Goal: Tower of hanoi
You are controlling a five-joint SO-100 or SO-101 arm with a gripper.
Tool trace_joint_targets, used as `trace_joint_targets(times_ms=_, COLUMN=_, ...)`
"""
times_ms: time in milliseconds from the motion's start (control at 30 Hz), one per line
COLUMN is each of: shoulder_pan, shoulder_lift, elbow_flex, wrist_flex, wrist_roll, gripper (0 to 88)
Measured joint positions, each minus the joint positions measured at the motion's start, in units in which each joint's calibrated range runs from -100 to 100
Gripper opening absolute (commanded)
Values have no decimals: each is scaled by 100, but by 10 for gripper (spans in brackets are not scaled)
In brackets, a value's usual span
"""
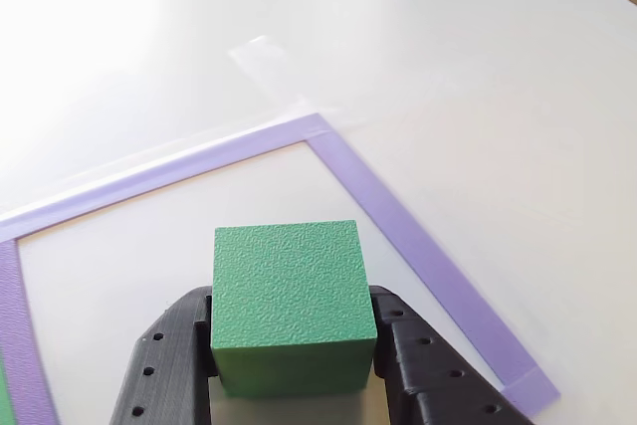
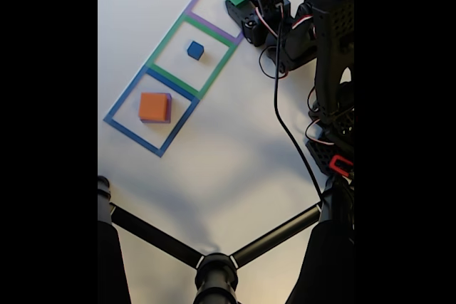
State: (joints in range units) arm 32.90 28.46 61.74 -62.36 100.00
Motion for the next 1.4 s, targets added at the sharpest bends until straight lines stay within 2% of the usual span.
trace_joint_targets(times_ms=167, shoulder_pan=-240, shoulder_lift=-1236, elbow_flex=430, wrist_flex=989, wrist_roll=0, gripper=55)
trace_joint_targets(times_ms=367, shoulder_pan=-509, shoulder_lift=-3211, elbow_flex=439, wrist_flex=3110, wrist_roll=0, gripper=53)
trace_joint_targets(times_ms=600, shoulder_pan=-899, shoulder_lift=-5338, elbow_flex=-980, wrist_flex=6994, wrist_roll=0, gripper=54)
trace_joint_targets(times_ms=800, shoulder_pan=-1318, shoulder_lift=-5952, elbow_flex=-3396, wrist_flex=10861, wrist_roll=0, gripper=55)
trace_joint_targets(times_ms=900, shoulder_pan=-1737, shoulder_lift=-6179, elbow_flex=-4273, wrist_flex=12265, wrist_roll=0, gripper=55)
trace_joint_targets(times_ms=1033, shoulder_pan=-2077, shoulder_lift=-6499, elbow_flex=-4755, wrist_flex=13301, wrist_roll=-19, gripper=54)
trace_joint_targets(times_ms=1400, shoulder_pan=-3505, shoulder_lift=-6969, elbow_flex=-5778, wrist_flex=14912, wrist_roll=0, gripper=53)
